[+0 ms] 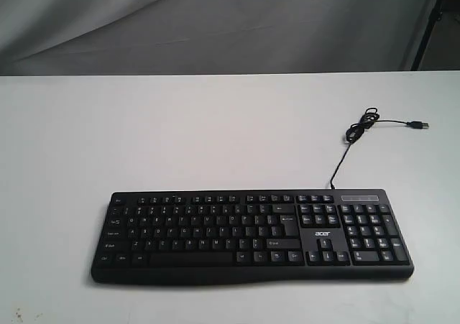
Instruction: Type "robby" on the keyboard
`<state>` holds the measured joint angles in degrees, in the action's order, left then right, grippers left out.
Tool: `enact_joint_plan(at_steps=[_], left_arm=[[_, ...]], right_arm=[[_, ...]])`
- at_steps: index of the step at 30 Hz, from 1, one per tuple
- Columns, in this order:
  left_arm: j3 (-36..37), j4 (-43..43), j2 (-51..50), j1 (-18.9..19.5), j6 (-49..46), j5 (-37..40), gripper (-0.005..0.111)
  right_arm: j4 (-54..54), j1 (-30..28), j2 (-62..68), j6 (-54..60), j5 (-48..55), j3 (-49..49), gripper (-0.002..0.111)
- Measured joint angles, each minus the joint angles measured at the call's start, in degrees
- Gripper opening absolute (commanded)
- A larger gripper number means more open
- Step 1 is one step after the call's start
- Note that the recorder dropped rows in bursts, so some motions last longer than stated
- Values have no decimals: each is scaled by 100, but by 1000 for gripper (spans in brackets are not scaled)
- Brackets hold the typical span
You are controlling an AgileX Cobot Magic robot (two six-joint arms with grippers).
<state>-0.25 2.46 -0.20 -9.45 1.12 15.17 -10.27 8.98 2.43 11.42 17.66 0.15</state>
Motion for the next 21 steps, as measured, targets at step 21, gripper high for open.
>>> enact_joint_plan(at_steps=[21], left_arm=[[0,0,0,0,0,0,0]], right_arm=[[0,0,0,0,191,115,0]])
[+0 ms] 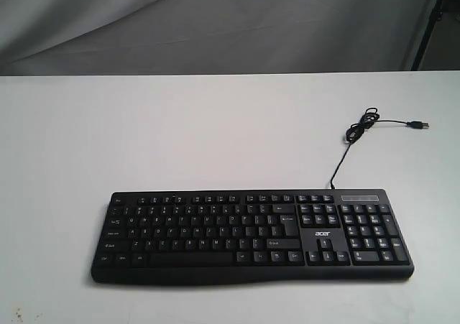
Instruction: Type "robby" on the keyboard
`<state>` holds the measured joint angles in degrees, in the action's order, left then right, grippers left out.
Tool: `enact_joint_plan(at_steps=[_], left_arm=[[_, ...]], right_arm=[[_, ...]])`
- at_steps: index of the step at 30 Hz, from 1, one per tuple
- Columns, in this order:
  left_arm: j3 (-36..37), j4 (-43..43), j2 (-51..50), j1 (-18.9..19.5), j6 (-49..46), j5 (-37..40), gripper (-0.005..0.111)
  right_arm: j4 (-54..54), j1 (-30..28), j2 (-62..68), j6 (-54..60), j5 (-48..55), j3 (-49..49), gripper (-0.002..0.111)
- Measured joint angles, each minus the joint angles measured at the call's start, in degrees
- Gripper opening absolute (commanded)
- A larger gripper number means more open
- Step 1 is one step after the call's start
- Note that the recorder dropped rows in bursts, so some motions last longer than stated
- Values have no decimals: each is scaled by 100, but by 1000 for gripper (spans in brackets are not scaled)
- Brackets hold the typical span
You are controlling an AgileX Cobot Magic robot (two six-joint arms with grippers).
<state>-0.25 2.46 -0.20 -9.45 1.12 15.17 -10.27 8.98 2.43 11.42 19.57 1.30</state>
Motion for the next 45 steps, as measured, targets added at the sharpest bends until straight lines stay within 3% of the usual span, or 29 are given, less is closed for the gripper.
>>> enact_joint_plan(at_steps=[5,12,18,26,28,34,38,45], left_arm=[[0,0,0,0,0,0,0],[0,0,0,0,0,0,0],[0,0,0,0,0,0,0],[0,0,0,0,0,0,0],[0,0,0,0,0,0,0],[0,0,0,0,0,0,0],[0,0,0,0,0,0,0],[0,0,0,0,0,0,0]], right_arm=[[-11,0,366,0,592,1065,0],[-81,0,1901,0,1099,2795,0],[-639,105,3392,-390,1578,3476,0],[-2048,1374,5493,491,2293,4020,0],[-2346,1901,6428,982,2293,4583,0],[-2419,2706,8069,1831,2265,5942,0],[-2306,3092,8838,2364,1809,6514,0],[-2235,3553,9796,2587,437,6621,0]])
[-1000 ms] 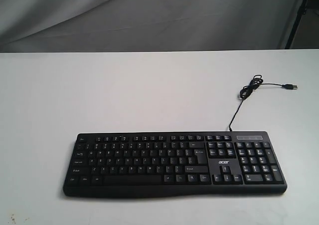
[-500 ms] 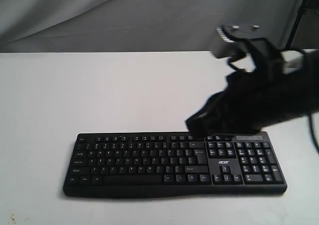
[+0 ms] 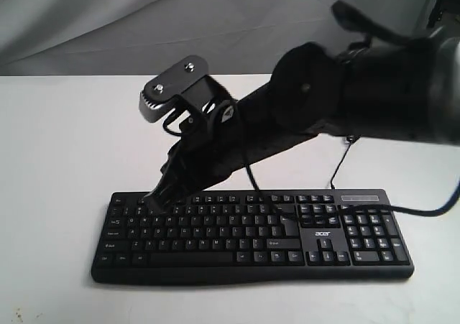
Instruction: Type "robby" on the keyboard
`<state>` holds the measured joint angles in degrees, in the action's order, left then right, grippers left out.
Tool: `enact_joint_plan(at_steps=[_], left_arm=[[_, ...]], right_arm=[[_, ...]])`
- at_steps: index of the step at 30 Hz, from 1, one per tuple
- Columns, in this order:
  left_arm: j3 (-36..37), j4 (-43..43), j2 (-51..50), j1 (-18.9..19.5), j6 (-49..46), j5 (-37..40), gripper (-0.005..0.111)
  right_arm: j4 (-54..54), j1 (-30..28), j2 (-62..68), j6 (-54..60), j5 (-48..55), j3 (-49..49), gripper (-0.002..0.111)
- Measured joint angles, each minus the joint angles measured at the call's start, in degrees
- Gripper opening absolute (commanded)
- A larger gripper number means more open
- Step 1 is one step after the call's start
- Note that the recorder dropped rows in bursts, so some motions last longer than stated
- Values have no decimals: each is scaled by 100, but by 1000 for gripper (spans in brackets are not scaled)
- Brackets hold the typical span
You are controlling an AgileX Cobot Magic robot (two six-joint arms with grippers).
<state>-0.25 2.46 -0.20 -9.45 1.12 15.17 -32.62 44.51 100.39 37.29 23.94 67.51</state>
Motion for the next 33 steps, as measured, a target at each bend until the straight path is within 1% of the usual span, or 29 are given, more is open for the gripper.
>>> enact_joint_plan(at_steps=[6,11,15,18,24,33], left_arm=[[0,0,0,0,0,0,0],[0,0,0,0,0,0,0],[0,0,0,0,0,0,0],[0,0,0,0,0,0,0],[0,0,0,0,0,0,0],[0,0,0,0,0,0,0]], right_arm=[[-221,64,773,23,-659,0,0],[-347,77,1214,37,-806,0,0],[-410,260,1429,63,-1073,0,0],[-433,283,1601,84,-1211,10,0],[-433,283,1672,128,-1512,26,0],[-433,283,1672,178,-1547,26,0]])
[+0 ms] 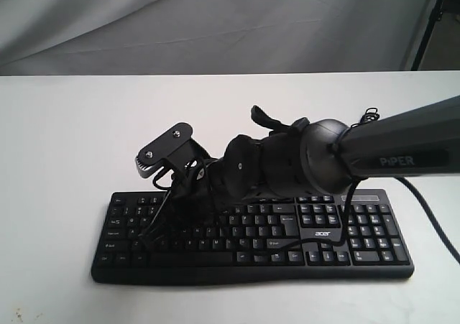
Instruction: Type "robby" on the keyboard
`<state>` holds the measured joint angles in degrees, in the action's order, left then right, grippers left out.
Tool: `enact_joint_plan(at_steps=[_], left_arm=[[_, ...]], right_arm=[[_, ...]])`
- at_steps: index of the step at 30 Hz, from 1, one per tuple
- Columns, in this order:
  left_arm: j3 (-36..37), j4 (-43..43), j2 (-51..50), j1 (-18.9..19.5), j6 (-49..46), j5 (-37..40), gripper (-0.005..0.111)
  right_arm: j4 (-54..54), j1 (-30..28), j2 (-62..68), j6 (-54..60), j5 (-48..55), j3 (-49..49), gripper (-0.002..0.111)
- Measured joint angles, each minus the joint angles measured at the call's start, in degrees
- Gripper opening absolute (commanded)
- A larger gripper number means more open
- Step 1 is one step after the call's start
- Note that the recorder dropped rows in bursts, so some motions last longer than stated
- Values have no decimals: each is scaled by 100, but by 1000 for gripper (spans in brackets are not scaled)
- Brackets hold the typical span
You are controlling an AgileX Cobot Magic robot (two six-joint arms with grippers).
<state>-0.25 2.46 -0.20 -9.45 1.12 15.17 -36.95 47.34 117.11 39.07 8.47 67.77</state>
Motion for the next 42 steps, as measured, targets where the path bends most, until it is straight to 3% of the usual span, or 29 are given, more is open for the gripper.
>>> enact_joint_plan(at_steps=[42], left_arm=[[0,0,0,0,0,0,0]], right_arm=[[0,58,8,87,-239,-76,0]])
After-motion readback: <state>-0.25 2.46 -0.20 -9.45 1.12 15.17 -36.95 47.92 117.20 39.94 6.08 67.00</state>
